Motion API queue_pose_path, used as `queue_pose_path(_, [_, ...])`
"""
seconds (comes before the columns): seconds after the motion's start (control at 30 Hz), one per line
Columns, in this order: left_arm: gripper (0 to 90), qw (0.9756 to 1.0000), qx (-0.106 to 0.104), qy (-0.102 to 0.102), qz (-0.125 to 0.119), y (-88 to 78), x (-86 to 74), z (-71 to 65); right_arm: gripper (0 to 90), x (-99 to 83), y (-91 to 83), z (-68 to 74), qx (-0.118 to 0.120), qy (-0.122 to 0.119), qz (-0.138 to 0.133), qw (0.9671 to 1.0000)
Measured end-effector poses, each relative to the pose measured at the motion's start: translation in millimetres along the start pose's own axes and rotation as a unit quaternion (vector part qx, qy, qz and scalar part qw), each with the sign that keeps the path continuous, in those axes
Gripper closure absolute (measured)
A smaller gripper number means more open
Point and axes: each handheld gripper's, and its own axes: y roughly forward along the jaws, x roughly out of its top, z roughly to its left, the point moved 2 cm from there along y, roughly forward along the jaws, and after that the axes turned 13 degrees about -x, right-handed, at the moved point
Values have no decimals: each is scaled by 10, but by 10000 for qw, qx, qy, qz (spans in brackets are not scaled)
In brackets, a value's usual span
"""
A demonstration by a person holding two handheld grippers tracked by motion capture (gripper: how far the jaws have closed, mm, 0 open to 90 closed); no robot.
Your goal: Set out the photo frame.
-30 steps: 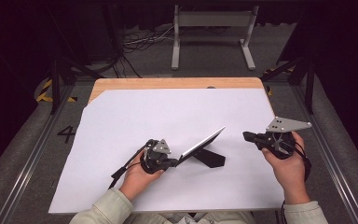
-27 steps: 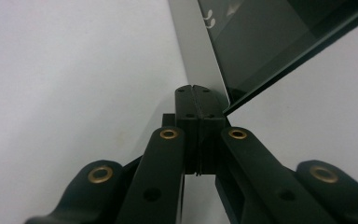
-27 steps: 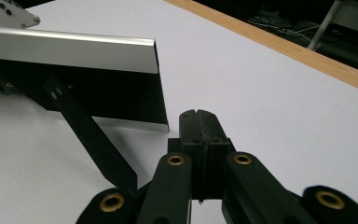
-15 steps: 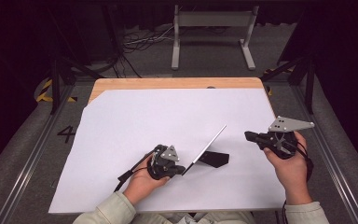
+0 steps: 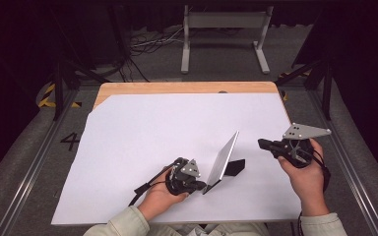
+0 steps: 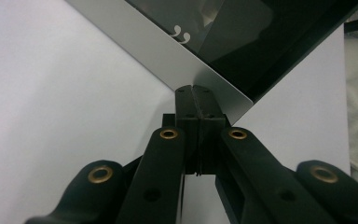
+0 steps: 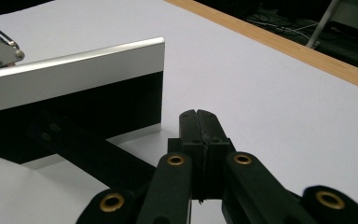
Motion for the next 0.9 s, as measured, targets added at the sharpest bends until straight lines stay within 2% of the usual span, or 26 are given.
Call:
queue_pose_path(0.57, [900,9998,-145,158,17,141,102,-78,900,-15,-31,-27,-20,105,19,9999])
queue_pose_path(0.77, [900,9990,-284,329,110,227,165,-146,900,-28,-40,-37,-28,119,21,9999])
queue_pose_path(0.9, [900,9984,-400,374,127,290,222,-170,900,-35,-39,-39,-34,125,35,9999])
